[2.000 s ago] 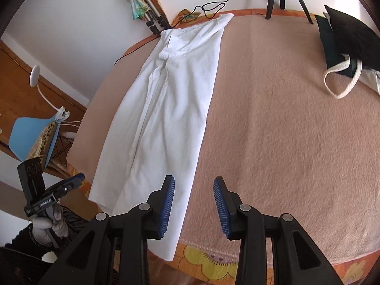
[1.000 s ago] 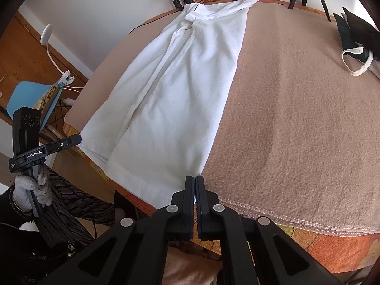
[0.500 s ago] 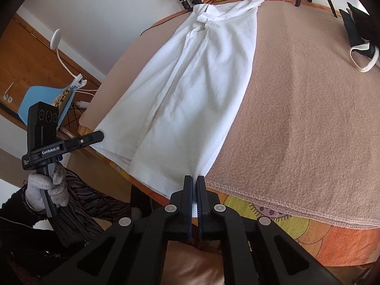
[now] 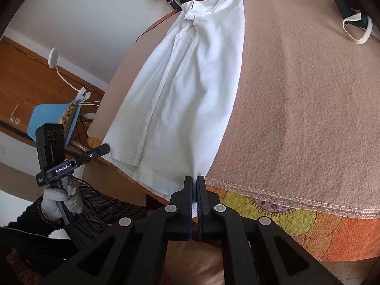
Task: Fold small clothes
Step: 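Grasp the hem edge with the right tool while the left tool grasps beside it, then lift the hem and fold it toward the collar with both tools, then release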
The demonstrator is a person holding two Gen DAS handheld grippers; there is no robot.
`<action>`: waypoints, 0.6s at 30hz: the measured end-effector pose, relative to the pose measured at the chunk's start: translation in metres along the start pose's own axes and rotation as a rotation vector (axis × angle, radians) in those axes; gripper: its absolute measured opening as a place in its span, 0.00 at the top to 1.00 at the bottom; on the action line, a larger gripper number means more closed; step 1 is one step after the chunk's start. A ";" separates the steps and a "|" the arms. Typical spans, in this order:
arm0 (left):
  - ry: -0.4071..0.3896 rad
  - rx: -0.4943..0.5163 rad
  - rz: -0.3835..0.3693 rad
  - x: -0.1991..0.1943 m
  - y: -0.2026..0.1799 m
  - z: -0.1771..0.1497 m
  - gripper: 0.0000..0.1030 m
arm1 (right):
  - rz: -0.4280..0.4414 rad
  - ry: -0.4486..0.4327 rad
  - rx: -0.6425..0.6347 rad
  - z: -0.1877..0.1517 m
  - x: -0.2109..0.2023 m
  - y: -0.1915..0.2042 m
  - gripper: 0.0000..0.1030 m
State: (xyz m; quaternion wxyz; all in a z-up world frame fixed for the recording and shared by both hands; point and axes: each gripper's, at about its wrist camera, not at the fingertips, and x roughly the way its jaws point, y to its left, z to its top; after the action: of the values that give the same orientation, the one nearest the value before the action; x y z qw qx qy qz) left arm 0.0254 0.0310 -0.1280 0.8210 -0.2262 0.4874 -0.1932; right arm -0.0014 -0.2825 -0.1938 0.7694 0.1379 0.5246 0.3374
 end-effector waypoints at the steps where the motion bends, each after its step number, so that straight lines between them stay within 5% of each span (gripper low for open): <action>1: -0.005 -0.003 -0.010 -0.001 -0.001 0.003 0.97 | 0.016 -0.012 0.011 0.003 -0.002 -0.001 0.99; 18: -0.118 -0.050 -0.089 0.009 -0.004 0.081 0.97 | 0.082 -0.127 0.091 0.070 -0.018 -0.014 0.99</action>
State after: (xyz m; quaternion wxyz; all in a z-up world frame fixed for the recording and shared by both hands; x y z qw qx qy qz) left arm 0.1007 0.0381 -0.0980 0.8331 -0.2789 0.4322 -0.2035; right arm 0.0634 -0.2950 -0.1602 0.7797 0.2153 0.4833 0.3350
